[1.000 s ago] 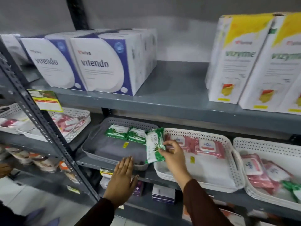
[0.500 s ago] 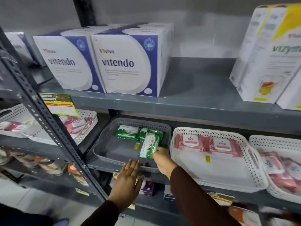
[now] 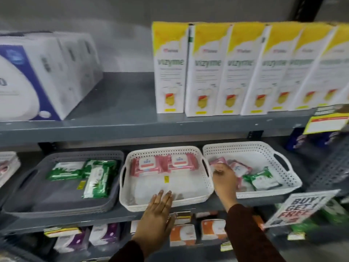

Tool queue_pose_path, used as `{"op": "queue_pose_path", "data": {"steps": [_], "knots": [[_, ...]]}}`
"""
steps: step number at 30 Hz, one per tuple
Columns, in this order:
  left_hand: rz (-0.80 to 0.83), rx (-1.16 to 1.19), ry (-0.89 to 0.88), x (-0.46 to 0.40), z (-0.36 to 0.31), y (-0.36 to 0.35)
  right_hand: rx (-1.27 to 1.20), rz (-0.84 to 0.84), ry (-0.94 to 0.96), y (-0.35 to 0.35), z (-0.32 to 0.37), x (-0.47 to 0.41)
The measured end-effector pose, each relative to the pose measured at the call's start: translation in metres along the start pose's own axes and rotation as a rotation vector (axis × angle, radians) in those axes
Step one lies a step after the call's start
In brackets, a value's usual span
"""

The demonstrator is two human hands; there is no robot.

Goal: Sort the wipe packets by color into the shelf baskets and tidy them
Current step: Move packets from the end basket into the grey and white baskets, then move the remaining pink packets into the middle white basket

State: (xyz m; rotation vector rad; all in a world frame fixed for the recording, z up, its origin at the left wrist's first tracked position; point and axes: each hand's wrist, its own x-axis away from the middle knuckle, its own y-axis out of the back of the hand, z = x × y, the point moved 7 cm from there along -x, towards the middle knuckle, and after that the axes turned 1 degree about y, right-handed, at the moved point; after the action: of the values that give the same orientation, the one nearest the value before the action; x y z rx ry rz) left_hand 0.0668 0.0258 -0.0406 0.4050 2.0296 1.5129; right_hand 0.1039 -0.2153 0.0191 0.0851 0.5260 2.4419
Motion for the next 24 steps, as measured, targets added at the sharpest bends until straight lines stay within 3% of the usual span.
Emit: {"op": "queue_pose_path", "data": {"steps": [2, 5, 11, 16, 20, 24], "knots": [[0.003, -0.015, -0.027, -0.015, -0.025, -0.009, 0.150, -0.028, -0.081, 0.029, -0.028, -0.024], [-0.016, -0.032, -0.027, -0.031, -0.049, -0.017, 0.257, 0.082, -0.210, 0.038, -0.054, -0.045], [0.014, -0.096, 0.009, -0.033, -0.055, -0.016, 0.107, 0.116, -0.317, 0.031, -0.077, -0.072], [-0.051, -0.029, 0.045, -0.030, -0.039, -0.011, 0.072, 0.049, -0.191, 0.035, -0.069, -0.071], [-0.055, -0.067, 0.077, -0.029, -0.037, -0.012, -0.199, -0.013, -0.051, 0.037, -0.047, -0.055], [-0.090, -0.058, 0.219, -0.024, -0.019, -0.015, -0.267, 0.185, 0.015, 0.008, -0.010, -0.033]]}}
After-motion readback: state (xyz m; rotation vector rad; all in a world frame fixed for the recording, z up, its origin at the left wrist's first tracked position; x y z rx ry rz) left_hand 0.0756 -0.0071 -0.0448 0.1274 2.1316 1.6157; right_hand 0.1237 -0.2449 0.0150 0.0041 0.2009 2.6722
